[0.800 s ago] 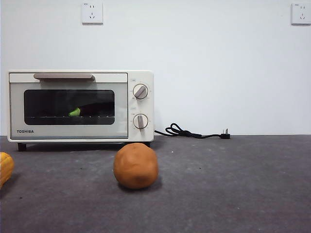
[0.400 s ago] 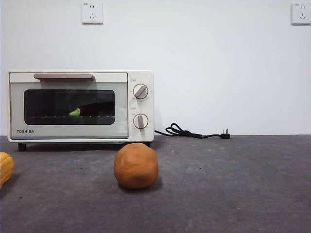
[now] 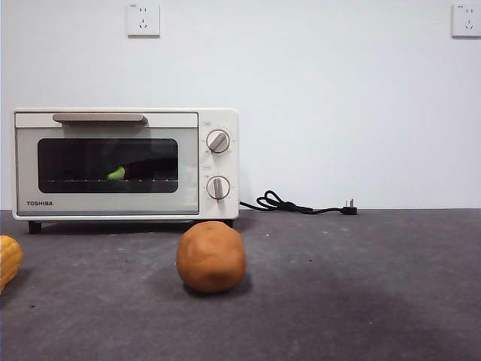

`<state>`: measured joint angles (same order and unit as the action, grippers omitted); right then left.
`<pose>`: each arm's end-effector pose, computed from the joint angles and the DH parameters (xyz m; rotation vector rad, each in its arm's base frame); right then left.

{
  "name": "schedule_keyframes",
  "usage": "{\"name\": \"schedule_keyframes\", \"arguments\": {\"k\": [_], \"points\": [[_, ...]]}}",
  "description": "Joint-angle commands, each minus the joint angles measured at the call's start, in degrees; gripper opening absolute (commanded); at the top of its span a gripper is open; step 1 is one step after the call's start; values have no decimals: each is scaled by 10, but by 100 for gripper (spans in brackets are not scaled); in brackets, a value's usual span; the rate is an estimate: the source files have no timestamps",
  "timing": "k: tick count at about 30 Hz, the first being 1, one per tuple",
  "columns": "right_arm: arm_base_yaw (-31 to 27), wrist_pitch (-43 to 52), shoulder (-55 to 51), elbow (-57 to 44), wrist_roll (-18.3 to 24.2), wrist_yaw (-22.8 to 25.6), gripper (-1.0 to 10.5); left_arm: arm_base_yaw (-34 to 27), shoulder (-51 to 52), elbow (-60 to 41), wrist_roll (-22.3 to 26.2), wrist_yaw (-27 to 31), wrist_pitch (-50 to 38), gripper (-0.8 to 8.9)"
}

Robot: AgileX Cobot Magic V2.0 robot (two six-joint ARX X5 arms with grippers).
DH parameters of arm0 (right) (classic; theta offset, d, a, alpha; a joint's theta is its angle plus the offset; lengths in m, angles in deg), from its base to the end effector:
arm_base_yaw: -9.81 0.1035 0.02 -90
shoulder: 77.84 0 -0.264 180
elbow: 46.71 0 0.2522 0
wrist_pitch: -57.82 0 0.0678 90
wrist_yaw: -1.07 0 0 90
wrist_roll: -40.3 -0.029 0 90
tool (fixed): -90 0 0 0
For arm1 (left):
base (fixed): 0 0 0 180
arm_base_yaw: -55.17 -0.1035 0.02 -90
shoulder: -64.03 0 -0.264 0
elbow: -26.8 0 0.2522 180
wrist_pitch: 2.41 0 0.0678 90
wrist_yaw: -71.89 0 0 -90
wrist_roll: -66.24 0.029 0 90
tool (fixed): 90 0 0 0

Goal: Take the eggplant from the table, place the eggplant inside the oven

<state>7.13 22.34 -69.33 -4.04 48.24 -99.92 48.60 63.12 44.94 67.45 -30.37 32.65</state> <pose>0.0640 0.0025 0.2820 -0.1356 0.0128 0.1464 0.0886 0.0040 0.1530 -0.0300 0.3060 -0.1017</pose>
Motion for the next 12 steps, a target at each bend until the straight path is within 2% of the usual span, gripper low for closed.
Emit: {"name": "schedule_keyframes", "arguments": {"k": [1, 12], "points": [[1, 39, -8, -56, -5, -1, 1, 1, 0, -5, -4, -2, -2, -4], [22, 102, -81, -184, -4, 4, 1, 1, 0, -5, -4, -2, -2, -4]]}}
